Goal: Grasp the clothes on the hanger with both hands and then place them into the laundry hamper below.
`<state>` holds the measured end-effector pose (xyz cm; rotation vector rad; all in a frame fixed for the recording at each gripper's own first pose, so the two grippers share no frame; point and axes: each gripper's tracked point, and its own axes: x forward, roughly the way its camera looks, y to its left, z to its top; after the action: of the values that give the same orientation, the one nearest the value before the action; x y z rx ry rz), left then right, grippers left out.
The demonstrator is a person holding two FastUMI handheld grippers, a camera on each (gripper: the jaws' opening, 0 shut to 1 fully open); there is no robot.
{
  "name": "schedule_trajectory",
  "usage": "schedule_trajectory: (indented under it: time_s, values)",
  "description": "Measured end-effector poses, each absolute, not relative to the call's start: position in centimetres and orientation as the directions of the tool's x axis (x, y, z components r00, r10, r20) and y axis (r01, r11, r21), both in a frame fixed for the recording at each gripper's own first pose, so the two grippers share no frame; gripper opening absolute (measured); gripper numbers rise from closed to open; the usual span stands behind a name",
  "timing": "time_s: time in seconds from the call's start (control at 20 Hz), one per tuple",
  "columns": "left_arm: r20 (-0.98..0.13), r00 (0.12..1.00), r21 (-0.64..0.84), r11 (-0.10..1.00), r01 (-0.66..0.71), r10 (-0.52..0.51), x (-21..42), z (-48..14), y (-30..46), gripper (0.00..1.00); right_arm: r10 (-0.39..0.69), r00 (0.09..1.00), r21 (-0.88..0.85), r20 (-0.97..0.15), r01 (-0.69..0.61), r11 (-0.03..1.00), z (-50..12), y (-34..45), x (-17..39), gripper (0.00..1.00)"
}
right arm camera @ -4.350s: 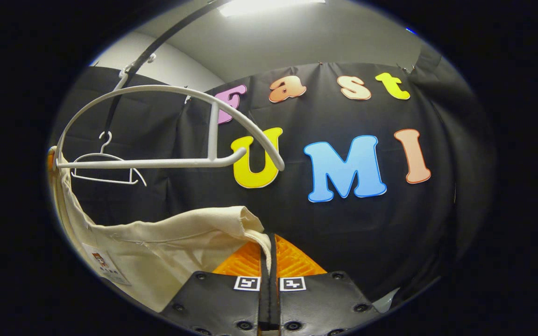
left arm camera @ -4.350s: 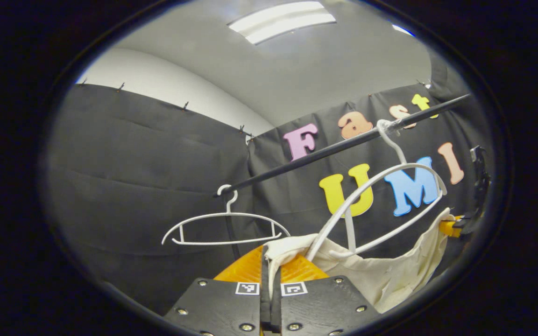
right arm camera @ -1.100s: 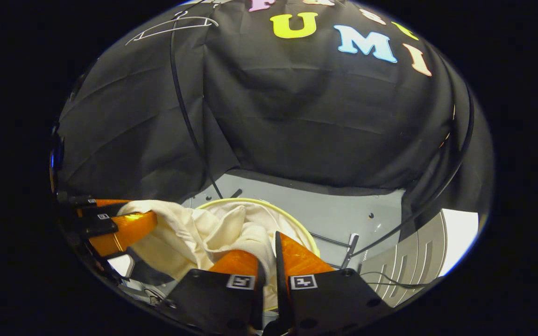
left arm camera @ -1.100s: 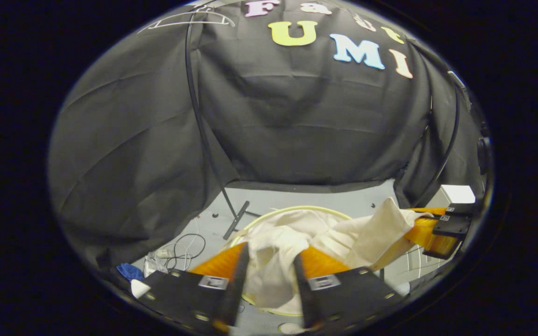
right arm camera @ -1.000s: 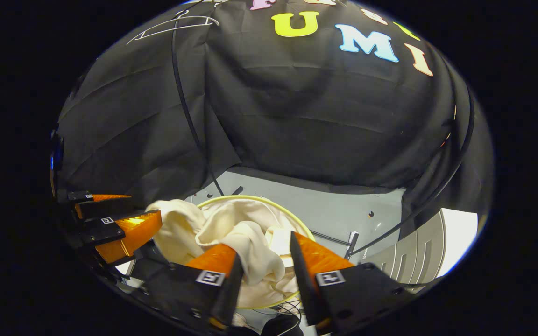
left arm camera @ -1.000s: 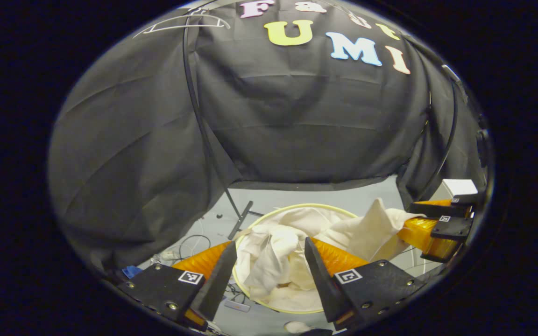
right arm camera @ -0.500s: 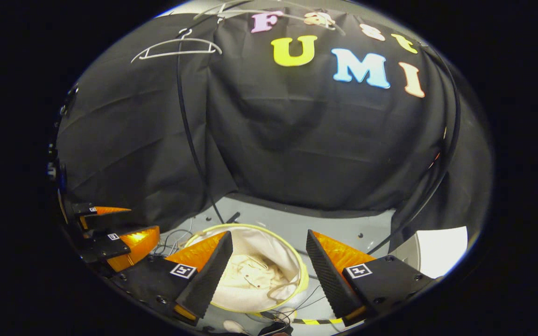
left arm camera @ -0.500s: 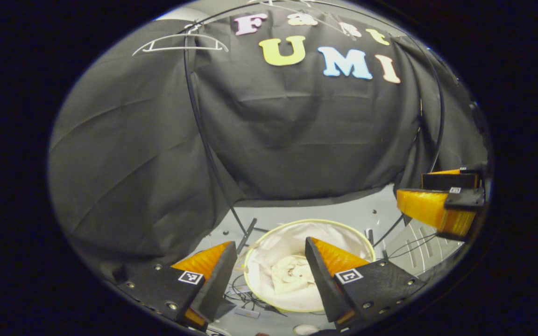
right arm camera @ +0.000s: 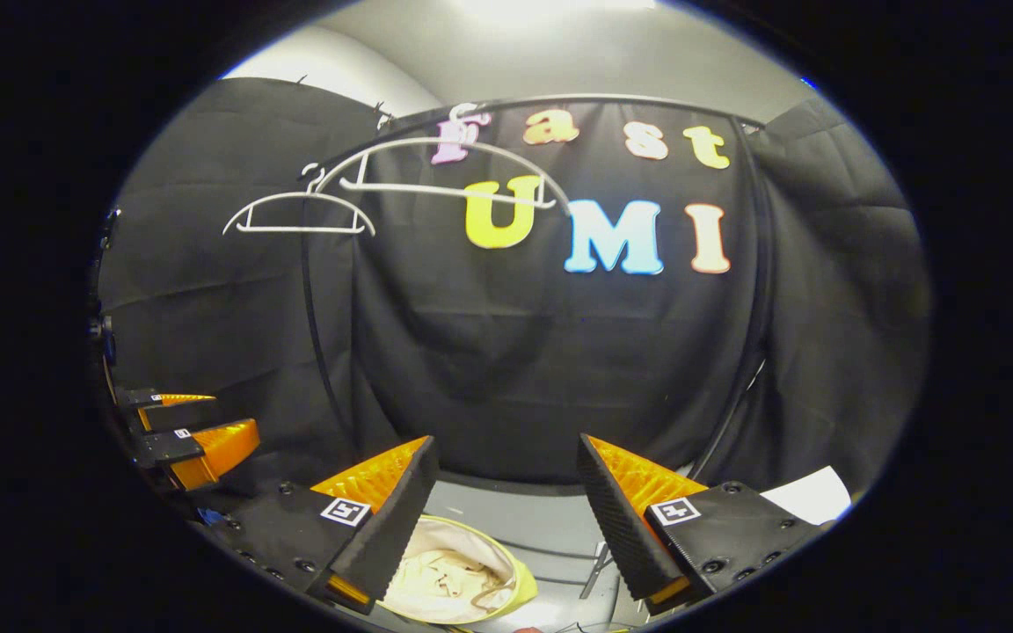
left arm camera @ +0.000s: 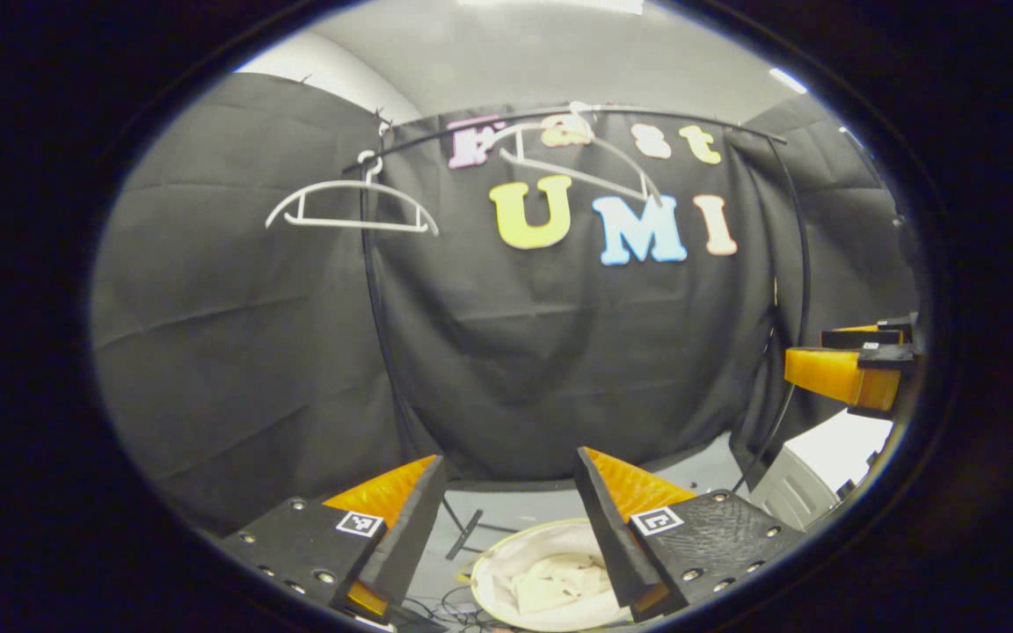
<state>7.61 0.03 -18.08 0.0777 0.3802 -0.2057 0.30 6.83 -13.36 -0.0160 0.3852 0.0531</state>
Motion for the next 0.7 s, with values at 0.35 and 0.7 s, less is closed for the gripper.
schedule_trajectory:
  time_s: [0.35,0.7]
  values:
    - [-0.204,0.958,0.021,0.977,0.211,-0.203,6.5,-6.3,-0.6,0.87,-0.014,0.972,-0.009,-0.233,0.012,1.000,-5.0,1.9,-2.6,0.96]
    - [-0.112,0.976,0.043,0.980,0.194,-0.188,3.2,-0.2,-0.3,0.87,-0.069,0.987,-0.034,-0.142,0.065,0.997,-0.3,-1.1,-6.9,0.96]
